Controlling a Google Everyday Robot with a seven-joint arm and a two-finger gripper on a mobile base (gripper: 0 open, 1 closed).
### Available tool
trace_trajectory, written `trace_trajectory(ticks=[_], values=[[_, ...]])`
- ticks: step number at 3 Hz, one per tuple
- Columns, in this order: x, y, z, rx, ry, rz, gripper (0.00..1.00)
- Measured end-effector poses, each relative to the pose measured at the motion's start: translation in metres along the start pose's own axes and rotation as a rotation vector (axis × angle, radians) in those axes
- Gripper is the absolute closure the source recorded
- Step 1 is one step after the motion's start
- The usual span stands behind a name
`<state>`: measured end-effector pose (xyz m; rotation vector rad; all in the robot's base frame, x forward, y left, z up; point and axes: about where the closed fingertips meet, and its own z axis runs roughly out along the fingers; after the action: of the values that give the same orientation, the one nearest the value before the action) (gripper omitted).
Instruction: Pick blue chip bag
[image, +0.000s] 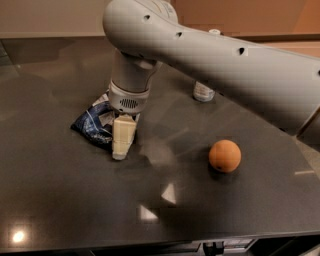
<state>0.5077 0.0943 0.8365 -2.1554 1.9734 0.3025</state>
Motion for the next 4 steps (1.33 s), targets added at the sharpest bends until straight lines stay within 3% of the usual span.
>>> trace_trajectory(ticks=[3,4], values=[[0.001,0.007,-0.034,-0.011,-0.056,0.006,0.87],[0.005,0.017,-0.067,-0.014,-0.113,-0.025,1.00]])
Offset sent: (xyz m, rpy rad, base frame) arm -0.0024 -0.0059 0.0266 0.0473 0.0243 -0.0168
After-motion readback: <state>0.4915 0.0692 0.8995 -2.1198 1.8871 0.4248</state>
